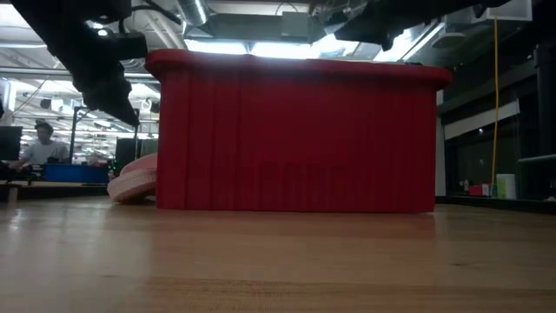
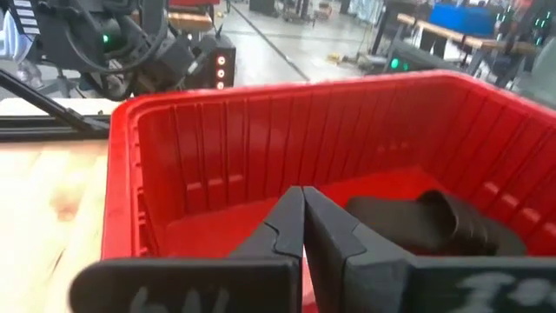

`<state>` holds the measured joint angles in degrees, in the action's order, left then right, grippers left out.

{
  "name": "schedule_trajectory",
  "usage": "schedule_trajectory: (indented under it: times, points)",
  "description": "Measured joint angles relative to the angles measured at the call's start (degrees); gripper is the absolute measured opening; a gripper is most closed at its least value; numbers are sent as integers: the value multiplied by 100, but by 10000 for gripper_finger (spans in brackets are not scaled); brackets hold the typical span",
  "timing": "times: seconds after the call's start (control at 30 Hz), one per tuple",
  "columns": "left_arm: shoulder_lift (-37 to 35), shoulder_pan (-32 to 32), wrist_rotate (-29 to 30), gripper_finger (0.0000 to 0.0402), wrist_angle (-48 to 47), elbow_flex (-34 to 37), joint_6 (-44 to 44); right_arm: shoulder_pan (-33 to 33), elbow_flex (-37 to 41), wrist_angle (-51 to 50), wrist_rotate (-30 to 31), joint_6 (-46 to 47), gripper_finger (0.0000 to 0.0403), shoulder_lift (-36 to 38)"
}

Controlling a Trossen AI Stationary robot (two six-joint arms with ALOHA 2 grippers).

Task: Pick and place slides into bin
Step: Put the pink slide in the red bin

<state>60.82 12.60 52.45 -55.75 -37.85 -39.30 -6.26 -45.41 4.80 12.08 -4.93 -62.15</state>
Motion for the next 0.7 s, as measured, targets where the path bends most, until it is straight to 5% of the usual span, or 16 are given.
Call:
schedule_trajectory:
  times: [0.43, 0.7]
  points:
    - [-2, 0, 290, 124, 100, 24, -41, 0, 0, -88, -2, -2, 11, 0]
    - [-26, 0, 540, 124, 1115, 1015, -575, 0, 0, -81, -4, -17, 11, 0]
